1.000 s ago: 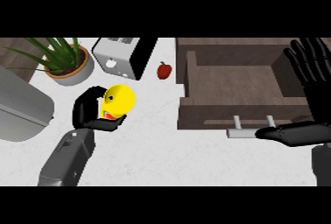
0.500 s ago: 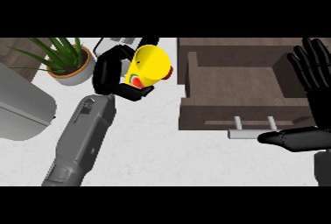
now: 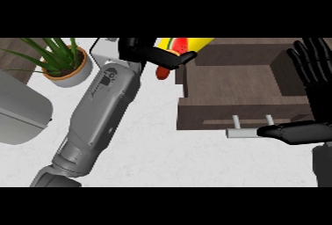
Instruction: Pick up the cup, place it into the drawer and close the drawer
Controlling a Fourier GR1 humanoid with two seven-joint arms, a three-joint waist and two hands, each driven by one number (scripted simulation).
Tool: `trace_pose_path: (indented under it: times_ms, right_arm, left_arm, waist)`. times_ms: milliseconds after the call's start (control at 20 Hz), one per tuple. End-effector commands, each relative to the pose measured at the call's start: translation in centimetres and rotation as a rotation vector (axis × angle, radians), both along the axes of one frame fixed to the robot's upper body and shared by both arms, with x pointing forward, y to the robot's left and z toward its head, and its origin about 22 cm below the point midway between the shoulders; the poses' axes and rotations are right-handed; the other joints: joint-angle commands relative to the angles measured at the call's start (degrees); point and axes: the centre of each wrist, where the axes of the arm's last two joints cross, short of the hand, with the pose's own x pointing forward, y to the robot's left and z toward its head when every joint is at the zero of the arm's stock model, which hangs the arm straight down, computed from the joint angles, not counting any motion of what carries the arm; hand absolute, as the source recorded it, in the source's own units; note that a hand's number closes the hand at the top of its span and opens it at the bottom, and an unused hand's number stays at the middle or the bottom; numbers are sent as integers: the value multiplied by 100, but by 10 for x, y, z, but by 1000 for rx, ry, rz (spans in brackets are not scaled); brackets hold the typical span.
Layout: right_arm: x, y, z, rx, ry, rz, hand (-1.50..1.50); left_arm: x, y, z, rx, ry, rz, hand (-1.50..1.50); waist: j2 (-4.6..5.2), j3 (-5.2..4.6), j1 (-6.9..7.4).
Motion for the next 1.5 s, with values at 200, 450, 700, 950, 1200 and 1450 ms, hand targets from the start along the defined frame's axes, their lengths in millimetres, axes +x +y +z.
trace_pose_path:
  times_ms: [200, 450, 700, 950, 1200, 1450]
  right_arm:
    - [3, 10, 16, -3, -11, 22, -150]
    - [8, 12, 2, 13, -25, 47, -150]
    - [8, 10, 8, 8, -32, 76, -150]
    - [13, 22, 6, 13, -40, 117, -150]
    - [20, 34, 17, 2, -62, 195, -150]
    - [24, 59, 20, 22, -49, 413, -150]
  left_arm:
    - [15, -54, 46, 122, 149, 88, 150]
    - [21, -53, 20, 221, 219, 122, 150]
    - [20, -53, 2, 329, 326, 65, 150]
    - [15, -46, -28, 407, 383, 20, 150]
    - [9, -40, -49, 385, 361, 28, -150]
    - [10, -46, -32, 208, 351, -4, -150]
  waist:
    - [69, 3, -281]
    - [130, 7, -357]
    - [160, 9, -562]
    - [207, 10, -792]
    - [302, 6, -1093]
    - [332, 0, -1180]
